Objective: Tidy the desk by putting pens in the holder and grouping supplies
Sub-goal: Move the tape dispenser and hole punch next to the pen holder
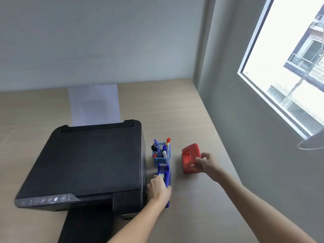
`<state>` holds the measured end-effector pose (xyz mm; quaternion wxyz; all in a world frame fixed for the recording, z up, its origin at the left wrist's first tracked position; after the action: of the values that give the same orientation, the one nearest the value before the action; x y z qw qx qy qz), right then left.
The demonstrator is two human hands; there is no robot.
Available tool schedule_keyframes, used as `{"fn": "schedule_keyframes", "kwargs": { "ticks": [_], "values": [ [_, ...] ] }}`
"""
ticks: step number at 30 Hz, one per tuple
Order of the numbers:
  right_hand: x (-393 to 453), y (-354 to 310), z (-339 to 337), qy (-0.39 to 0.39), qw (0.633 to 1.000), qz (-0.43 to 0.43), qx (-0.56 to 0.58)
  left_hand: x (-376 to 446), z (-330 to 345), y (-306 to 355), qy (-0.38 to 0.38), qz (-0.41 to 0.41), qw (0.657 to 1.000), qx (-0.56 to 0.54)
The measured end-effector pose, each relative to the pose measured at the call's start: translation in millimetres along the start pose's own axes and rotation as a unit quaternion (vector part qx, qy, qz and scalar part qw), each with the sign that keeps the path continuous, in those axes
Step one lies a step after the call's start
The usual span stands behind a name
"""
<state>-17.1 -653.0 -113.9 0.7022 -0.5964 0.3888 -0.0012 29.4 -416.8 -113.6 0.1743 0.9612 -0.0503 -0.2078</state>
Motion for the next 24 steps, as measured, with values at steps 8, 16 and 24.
{"fn": "schedule_keyframes", "kwargs": {
  "ticks": [8,16,24],
  "values": [
    [23.9,19.6,10.2,0.001,1.0,0.002,0.009,20.1,7.4,13.8,0.004,-0.038,0.999,-0.012],
    [31.5,23.2,18.1,0.003,1.0,0.015,-0.004,27.2,9.3,15.8,-0.003,-0.052,0.998,-0.026],
    [12.0,11.6,12.3,0.044,0.993,0.026,-0.102,13.6,1.8,24.2,-0.041,-0.024,0.999,-0.024]
  ]
}}
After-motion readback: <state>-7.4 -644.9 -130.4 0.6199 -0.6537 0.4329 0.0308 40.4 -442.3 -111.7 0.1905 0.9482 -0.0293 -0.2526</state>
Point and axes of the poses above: each hand's wrist, its own x-axis towards the middle knuckle, its own z-axis out of the palm, y = z × x, the point moved 10 cm from there along x, towards the middle knuckle, and after that the axes turned 1 degree about z, right-handed, at the moved point
